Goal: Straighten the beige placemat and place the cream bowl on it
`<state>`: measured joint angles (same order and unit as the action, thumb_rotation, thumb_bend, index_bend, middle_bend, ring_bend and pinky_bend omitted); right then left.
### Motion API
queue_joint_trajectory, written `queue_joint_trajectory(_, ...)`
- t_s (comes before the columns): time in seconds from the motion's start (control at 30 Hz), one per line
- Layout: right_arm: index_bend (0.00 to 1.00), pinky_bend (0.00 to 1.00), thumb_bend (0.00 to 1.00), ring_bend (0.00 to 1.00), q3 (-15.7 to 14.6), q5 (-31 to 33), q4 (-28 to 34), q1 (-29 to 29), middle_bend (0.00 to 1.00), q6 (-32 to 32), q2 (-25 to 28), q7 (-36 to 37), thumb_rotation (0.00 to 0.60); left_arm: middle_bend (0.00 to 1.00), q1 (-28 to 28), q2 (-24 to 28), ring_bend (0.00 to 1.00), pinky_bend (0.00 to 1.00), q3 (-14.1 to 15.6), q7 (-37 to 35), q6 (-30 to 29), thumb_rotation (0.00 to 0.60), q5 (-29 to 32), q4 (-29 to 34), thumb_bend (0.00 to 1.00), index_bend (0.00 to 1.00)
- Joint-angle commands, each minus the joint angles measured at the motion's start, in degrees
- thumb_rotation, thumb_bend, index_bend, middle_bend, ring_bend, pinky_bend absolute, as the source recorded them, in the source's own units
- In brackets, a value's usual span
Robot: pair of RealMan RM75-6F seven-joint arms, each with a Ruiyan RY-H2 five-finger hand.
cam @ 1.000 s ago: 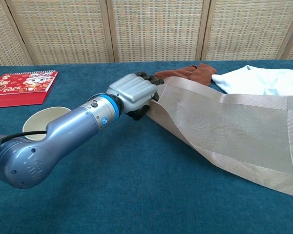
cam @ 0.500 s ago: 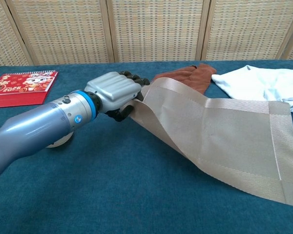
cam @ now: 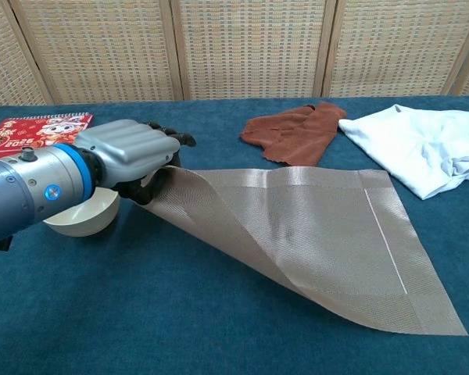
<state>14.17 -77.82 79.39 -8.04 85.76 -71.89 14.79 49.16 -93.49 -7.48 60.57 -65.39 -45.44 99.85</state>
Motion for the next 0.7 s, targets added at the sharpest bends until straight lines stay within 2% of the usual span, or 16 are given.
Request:
queue_joint_trajectory(0.03,0.15,0.0,0.29,0.0,-0.1,-0.19,0.09,0.05,0.0,0.14,0.08,-0.02,0.6,0.0,-0.17,1.42,0.0,0.0,1.08,1.78,-1.86,0.6,1.86,3.71,0.61,0.73)
queue_joint_trajectory(0.47,0.15,0.0,0.29,0.0,-0.27,-1.26,1.45,0.44,0.0,1.58,0.73,0.32,0.6,0.0,0.43,2.75,0.0,0.0,3.99,3.8,-5.21,0.6,2.33,9.4,0.61,0.73)
queue_joint_trajectory(0.53,0.15,0.0,0.29,0.0,-0.32,-1.41,1.62,0.48,0.0,1.73,0.81,0.35,0.6,0.0,0.56,3.12,0.0,0.0,4.57,3.92,-5.13,0.6,2.31,10.0,0.61,0.71)
queue_joint_trajectory(0.6,0.15,0.0,0.29,0.0,-0.38,-1.53,1.75,0.49,0.0,1.78,0.85,0.36,0.6,0.0,0.67,3.56,0.0,0.0,5.0,3.84,-4.92,0.6,2.31,10.42,0.6,0.62)
queue_joint_trajectory(0.67,0.15,0.0,0.29,0.0,-0.42,-1.62,1.84,0.49,0.0,1.84,0.87,0.36,0.6,0.0,0.74,3.97,0.0,0.0,5.3,3.55,-4.78,0.6,2.08,10.72,0.54,0.45)
queue_joint_trajectory(0.7,0.15,0.0,0.29,0.0,-0.47,-1.7,1.89,0.49,0.0,1.88,0.87,0.3,0.6,0.0,0.73,4.21,0.0,0.0,5.43,3.2,-4.64,0.6,1.83,10.93,0.49,0.33)
